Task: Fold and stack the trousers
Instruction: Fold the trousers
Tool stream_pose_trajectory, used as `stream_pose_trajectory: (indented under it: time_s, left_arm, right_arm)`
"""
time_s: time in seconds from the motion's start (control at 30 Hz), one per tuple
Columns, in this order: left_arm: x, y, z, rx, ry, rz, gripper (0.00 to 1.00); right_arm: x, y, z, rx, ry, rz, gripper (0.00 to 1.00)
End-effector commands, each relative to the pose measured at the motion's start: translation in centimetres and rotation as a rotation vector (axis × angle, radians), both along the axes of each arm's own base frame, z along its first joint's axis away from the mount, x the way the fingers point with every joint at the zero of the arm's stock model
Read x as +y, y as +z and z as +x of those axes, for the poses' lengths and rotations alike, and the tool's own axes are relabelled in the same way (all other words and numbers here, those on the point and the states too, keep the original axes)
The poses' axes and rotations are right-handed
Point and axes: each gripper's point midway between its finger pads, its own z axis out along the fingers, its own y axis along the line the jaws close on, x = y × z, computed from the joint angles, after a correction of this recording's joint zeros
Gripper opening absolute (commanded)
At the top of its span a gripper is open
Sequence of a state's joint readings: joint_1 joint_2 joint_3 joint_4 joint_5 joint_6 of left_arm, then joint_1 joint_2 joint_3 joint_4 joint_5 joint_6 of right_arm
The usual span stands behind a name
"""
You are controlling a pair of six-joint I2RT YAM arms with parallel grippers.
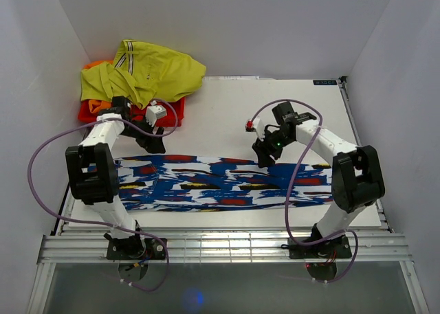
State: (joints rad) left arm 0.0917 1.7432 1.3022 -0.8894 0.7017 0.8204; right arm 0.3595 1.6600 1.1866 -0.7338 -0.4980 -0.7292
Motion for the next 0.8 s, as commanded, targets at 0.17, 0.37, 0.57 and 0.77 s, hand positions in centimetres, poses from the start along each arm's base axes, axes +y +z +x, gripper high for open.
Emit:
stream_pose_trajectory:
  time_s: [0.17,0.37,0.57,0.77]
  left_arm:
    - [-3.0,-1.3,-1.0,0.036,-0.128,-0.111,0.76]
    - [-4.7,-2.3,-4.0,0.095,-0.190,-0.188,0.38]
    - [-5.1,-0.6,-4.8,-0.035,-0.206,-0.166,0.06]
    - [-4.8,1.8,-5.4,-0.278,-0.239,-0.094,0.00]
  right_arm:
    - [7.1,4.2,4.0,-0.029,0.002,0.203,0.62]
    - [10.9,4.5,4.6,0.024,0.036,0.276,0.63]
    - [13.4,4.6,4.7,0.052,0.048,0.321,0.63]
    - [16.0,5.6,4.3,0.112,0.046,0.392,0.64]
